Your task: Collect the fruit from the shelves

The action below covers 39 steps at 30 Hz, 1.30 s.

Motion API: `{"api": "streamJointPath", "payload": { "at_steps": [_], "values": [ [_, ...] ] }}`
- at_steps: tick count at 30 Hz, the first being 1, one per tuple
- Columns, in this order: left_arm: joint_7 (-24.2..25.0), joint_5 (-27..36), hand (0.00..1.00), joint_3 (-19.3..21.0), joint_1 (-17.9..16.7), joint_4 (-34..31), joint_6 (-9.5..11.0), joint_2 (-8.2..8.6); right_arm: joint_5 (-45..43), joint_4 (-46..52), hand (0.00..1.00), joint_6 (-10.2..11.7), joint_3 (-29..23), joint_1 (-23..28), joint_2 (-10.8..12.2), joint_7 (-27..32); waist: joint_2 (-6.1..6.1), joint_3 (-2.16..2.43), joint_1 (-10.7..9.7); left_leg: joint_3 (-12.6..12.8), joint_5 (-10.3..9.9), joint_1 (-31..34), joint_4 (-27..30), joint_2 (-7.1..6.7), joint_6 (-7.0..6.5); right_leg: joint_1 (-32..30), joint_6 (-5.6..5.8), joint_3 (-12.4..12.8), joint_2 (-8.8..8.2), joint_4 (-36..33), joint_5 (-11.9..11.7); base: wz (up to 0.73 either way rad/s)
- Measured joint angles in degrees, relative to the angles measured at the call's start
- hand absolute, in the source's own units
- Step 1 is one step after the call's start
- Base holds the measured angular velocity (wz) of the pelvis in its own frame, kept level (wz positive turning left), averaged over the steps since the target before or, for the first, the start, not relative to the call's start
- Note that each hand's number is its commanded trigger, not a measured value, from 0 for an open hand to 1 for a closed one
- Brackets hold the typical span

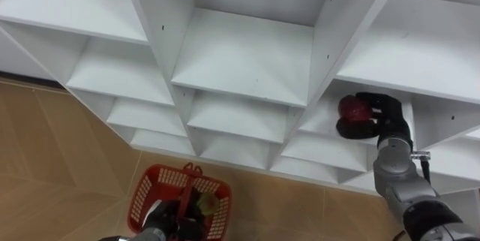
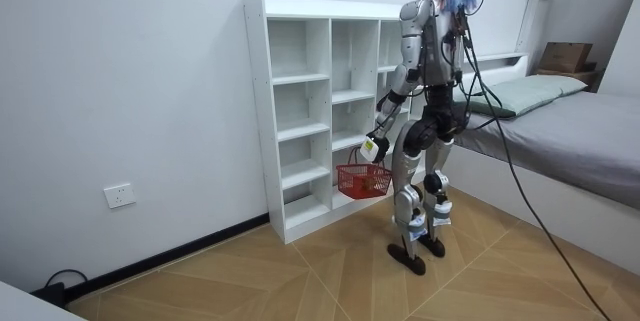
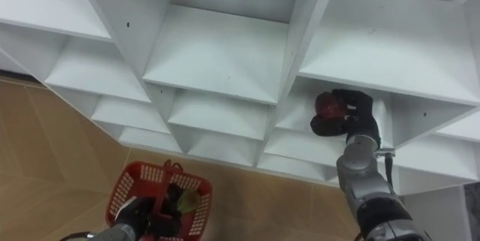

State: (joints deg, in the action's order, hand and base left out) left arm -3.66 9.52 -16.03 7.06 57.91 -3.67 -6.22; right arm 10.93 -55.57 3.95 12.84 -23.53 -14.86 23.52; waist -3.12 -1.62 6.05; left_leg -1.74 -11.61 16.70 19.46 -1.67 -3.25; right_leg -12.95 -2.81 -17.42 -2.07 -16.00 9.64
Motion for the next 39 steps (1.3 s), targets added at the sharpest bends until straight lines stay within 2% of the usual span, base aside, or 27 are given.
{"api": "streamJointPath", "payload": {
  "at_steps": [8,15,18,19,22,25,27,31,32,33,36,39],
  "values": [
    [-0.9,0.0,1.0,0.0,0.0,0.0,0.1,-0.15,0.1,0.0,1.0,0.0,0.0,0.3,0.0,-0.4,-0.09,0.04,0.0,0.0,0.3,-0.4,0.2,-0.03,0.04,0.2,-0.02,0.1,-0.06,-0.1,0.0,0.0],
    [-0.6,0.0,1.0,0.2,-0.1,0.0,1.2,-0.16,0.1,0.1,1.0,0.0,-0.1,0.9,0.4,-1.2,-0.21,0.06,-0.9,0.3,0.5,-0.9,0.1,-0.05,0.02,0.7,-0.16,0.1,-0.11,0.3,-0.1,0.0],
    [-0.2,-0.1,1.0,0.7,-0.5,-0.2,1.5,-0.22,-0.1,1.1,1.0,0.0,0.0,3.1,0.8,-2.8,-0.61,0.35,-1.3,1.0,0.6,-2.4,-0.8,-0.01,0.02,2.0,-0.13,0.4,-0.09,0.8,-0.1,-0.07],
    [-0.1,0.0,1.0,1.1,-0.5,-0.4,1.6,-0.25,-0.5,2.3,1.0,0.1,-0.1,4.5,1.2,-3.4,-1.0,0.74,-1.3,1.2,0.6,-2.5,-0.9,0.02,0.04,2.3,-0.13,0.4,0.01,1.3,-0.1,0.0],
    [-0.2,1.1,1.0,1.3,-0.6,-1.1,1.8,-0.22,-0.5,4.2,1.0,0.6,1.9,7.5,1.9,-5.5,-1.77,1.09,-1.4,1.5,0.6,-4.1,-1.3,0.07,0.05,3.5,-0.1,0.9,0.03,1.5,-0.1,-0.06],
    [-0.2,1.6,1.0,1.0,-1.3,-1.3,2.9,-0.05,-0.5,5.5,1.0,1.6,2.3,10.7,3.3,-7.2,-1.81,1.11,-1.6,1.9,0.6,-6.9,-2.6,0.03,0.04,6.1,0.16,1.5,0.22,2.6,-0.1,-0.08],
    [-0.2,1.6,1.0,1.1,-2.2,-2.2,3.7,-0.24,-0.5,8.1,1.0,1.5,2.7,13.8,3.4,-8.3,-1.78,1.17,-1.7,2.0,0.6,-7.9,-3.2,0.01,0.03,7.1,0.3,1.6,0.27,3.1,-0.1,-0.02],
    [-0.2,1.5,1.0,1.1,-5.6,-7.4,4.0,-0.21,-4.4,13.1,1.0,1.3,3.1,20.3,4.1,-11.0,-1.05,1.22,-2.3,2.1,0.6,-9.1,-4.0,-0.01,0.01,8.0,0.42,1.7,0.3,3.4,-0.2,-0.01],
    [-0.2,1.6,1.0,1.1,-6.5,-8.4,4.0,-0.01,-5.4,14.8,1.0,1.1,3.9,21.9,4.0,-11.9,-0.43,1.59,-2.6,2.3,0.6,-9.5,-4.2,-0.01,0.0,8.2,0.44,1.9,0.3,3.4,-0.2,-0.06],
    [-0.2,1.8,1.0,1.0,-6.8,-9.1,4.0,0.08,-6.2,16.0,1.0,1.0,4.0,22.7,4.0,-12.3,-0.15,1.63,-2.8,2.4,0.6,-9.6,-4.3,-0.01,0.0,8.2,0.45,2.0,0.3,3.4,-0.2,-0.11],
    [-0.4,4.9,1.0,0.0,-6.9,-10.2,4.2,0.27,-7.3,19.3,1.0,1.0,6.3,24.5,3.9,-13.1,0.7,1.55,-2.9,3.3,0.6,-11.5,-5.4,0.17,0.01,9.0,0.45,3.2,0.52,3.3,-0.2,-0.17],
    [-0.5,7.3,1.0,0.1,-7.2,-10.8,4.2,0.63,-8.4,22.4,1.0,0.9,7.2,25.6,3.4,-14.5,0.78,1.45,-3.0,4.5,0.6,-13.4,-6.7,0.33,0.03,10.1,0.5,4.4,0.76,3.4,-0.1,-0.23]
  ]
}}
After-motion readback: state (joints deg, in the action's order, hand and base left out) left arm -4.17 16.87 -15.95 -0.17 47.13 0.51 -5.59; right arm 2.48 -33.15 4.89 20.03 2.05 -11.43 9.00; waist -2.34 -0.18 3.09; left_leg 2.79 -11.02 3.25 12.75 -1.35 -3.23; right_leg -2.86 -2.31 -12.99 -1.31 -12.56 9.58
